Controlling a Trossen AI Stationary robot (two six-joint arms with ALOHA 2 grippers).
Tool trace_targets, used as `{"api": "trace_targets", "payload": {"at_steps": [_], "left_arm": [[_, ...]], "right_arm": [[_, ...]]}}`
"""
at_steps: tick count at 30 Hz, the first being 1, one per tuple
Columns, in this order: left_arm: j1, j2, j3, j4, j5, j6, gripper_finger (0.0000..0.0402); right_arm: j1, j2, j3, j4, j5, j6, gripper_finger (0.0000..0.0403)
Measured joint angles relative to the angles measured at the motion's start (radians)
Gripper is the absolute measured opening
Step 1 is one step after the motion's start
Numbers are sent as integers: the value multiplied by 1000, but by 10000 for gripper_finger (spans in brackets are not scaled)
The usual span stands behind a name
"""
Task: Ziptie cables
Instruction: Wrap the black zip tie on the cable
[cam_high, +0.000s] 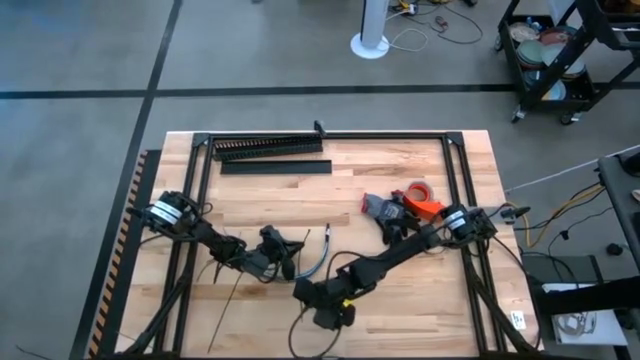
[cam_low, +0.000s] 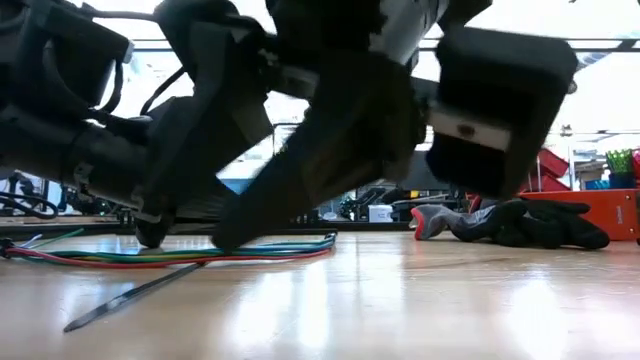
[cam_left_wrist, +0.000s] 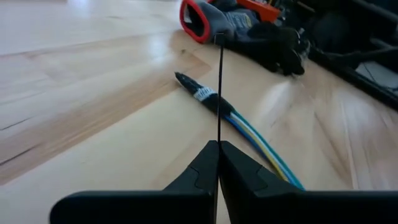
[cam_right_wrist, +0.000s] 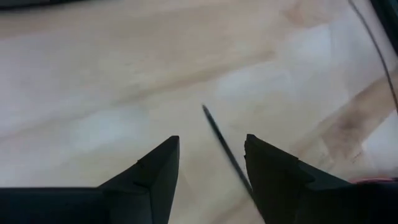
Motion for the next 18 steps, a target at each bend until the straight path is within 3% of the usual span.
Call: {"api": "trace_targets", "payload": {"at_steps": [4,11,18], "left_arm": [[3,0,8,-19,1,-17,0],[-5,1,6,-23,-6,-28,0],[-31,-18,6,-155,10,-84,0]], "right_arm": [[7,-20,-2,-24,-6,65,159],[42,-44,-21,16,97,-37,138],[-1,-44,-55,35,40,194,113]]}}
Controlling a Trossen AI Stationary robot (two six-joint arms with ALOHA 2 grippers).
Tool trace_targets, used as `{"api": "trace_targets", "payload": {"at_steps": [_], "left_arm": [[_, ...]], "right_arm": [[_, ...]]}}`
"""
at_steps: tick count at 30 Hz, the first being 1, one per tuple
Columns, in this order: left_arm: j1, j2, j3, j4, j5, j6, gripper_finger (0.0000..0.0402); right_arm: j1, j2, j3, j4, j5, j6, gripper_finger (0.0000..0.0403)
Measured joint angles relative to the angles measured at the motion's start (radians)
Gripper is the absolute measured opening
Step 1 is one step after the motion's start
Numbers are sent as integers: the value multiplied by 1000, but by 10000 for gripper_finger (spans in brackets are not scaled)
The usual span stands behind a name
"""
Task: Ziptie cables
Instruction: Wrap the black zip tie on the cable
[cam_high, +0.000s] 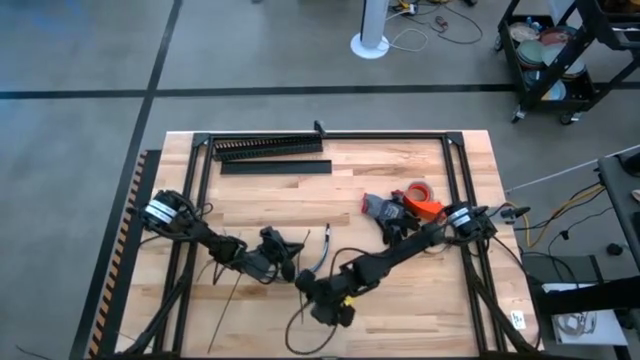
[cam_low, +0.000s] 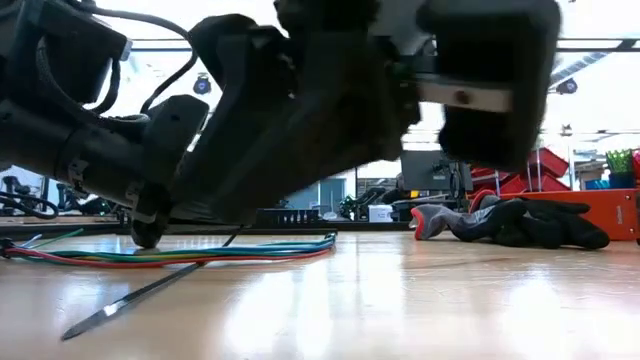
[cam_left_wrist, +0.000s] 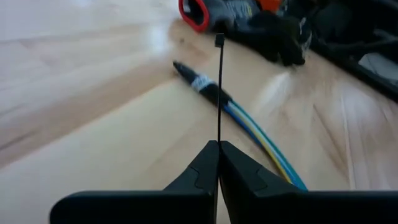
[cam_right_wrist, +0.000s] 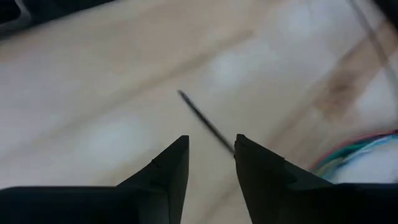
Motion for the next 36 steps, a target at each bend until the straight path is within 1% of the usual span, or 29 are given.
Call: {"api": "trace_targets", "payload": {"at_steps": [4,6,10,13,17,19,22,27,31,36], "left_arm": [[1,-49,0,-124,35,-57,0],[8,-71,0,-164,38,-98,0],[20,-97,0,-252,21,-242,0],[20,-100,1,-268,16,-277,0],[24,-101,5,-276,-5,-334,0],[25,-101,11,-281,-4,-325,0],[22,-101,25,-288,10,-279,0],[5,-102,51,-289,45,-167,0],[-9,-102,51,-282,55,-97,0],[-30,-103,49,-265,80,30,0]], "right_arm": [[1,3,-27,47,-33,81,101],[-12,8,-31,76,-20,124,97],[-54,10,-31,122,-9,332,82],[-71,10,-37,120,-17,483,60],[-52,15,-62,184,-18,524,21],[-45,35,-73,259,-15,564,6],[-45,89,-84,387,38,638,4],[-45,163,-83,460,54,722,1],[-39,152,-84,379,55,759,0],[-23,77,-86,147,71,754,0]]}}
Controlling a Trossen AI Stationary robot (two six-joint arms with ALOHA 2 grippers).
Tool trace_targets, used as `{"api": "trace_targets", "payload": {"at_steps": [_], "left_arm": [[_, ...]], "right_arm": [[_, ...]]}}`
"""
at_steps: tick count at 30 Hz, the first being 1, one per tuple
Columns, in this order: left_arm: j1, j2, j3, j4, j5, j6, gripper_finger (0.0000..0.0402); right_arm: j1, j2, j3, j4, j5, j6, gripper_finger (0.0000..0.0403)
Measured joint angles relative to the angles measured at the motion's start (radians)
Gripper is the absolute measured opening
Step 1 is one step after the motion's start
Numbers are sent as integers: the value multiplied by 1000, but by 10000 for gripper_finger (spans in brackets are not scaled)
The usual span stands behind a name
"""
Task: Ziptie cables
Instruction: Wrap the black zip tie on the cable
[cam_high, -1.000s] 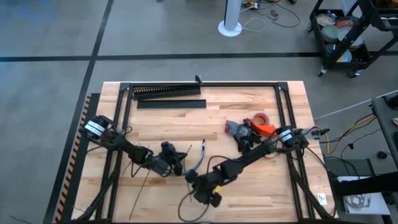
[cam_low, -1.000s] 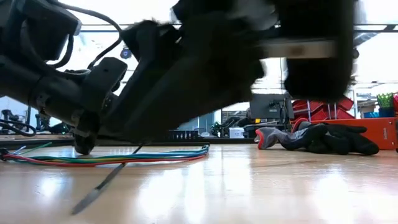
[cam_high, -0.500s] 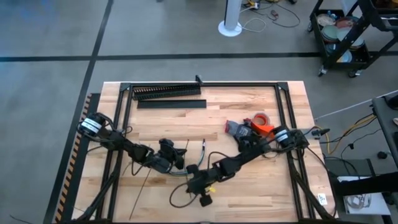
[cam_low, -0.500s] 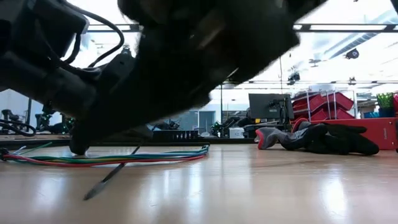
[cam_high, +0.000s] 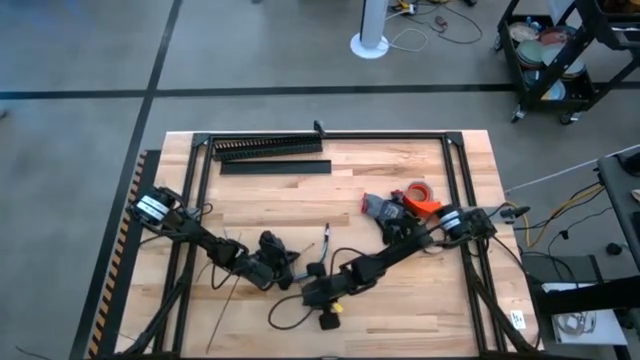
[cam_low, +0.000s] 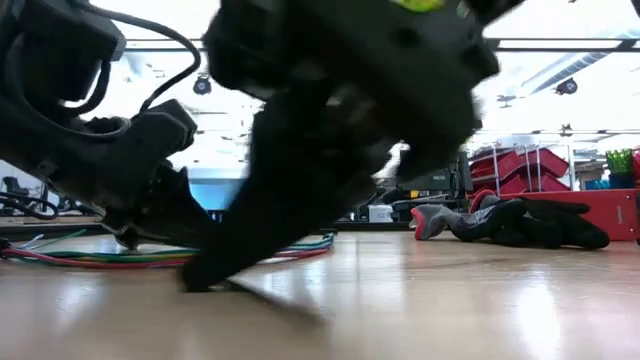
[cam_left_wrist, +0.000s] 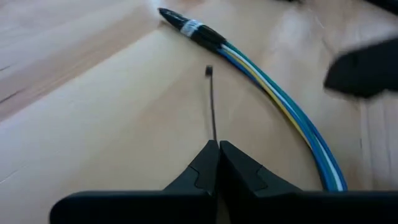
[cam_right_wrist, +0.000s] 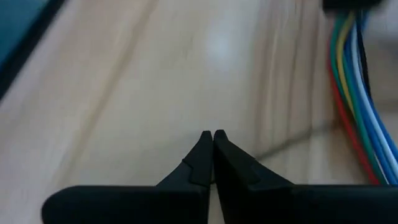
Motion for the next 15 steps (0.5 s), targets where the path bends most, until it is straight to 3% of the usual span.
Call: {"api": "trace_targets", "payload": {"at_steps": [7,15], "left_arm": [[-20,-48,0,106,22,260,0],[-55,-80,4,211,-8,502,0]], "right_arm": [[-3,-115,-8,-352,17,35,0],[3,-131,-7,-426,94,173,0]]}}
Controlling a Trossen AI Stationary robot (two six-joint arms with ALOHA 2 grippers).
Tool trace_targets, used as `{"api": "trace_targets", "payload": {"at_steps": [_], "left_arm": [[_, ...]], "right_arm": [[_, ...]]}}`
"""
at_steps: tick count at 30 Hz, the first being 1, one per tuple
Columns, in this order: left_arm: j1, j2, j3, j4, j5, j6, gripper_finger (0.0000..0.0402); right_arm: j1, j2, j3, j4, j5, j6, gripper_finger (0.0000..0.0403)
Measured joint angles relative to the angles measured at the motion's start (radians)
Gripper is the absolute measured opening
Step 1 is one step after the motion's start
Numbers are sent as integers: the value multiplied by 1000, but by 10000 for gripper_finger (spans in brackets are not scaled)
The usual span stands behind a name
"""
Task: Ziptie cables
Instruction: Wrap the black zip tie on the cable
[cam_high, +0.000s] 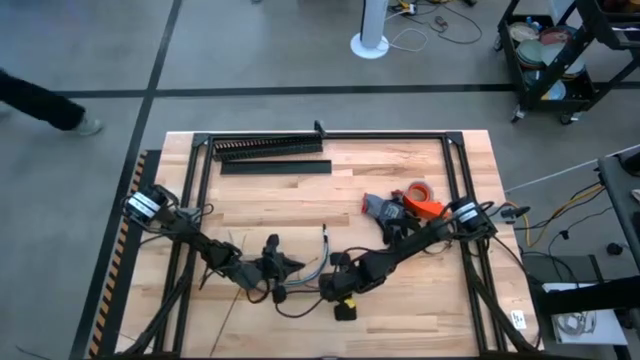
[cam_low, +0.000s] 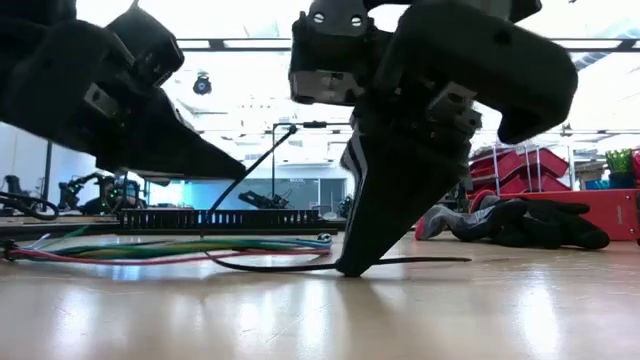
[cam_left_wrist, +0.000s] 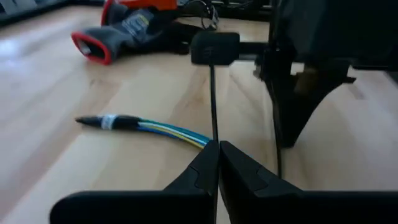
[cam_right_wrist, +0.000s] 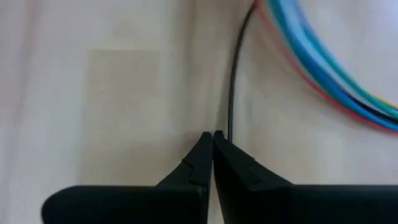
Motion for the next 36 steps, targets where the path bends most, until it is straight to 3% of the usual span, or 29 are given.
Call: {"api": "trace_targets", "payload": {"at_steps": [6,10,22,28,32,36], "left_arm": [[-8,0,8,3,-76,118,0],[-4,4,21,5,-138,178,0],[-31,30,35,-34,-70,237,0],[-30,-11,35,-113,-106,275,0],[-24,-51,33,-193,-112,277,0],[-25,-93,10,-220,-82,263,0]], "right_arm": [[-1,-48,-5,-112,160,156,0],[12,-59,-3,-119,166,283,0],[99,-68,-1,-85,377,560,0],[94,-50,-1,145,379,557,29],[85,34,1,342,350,488,58],[63,127,42,365,255,478,57]]}}
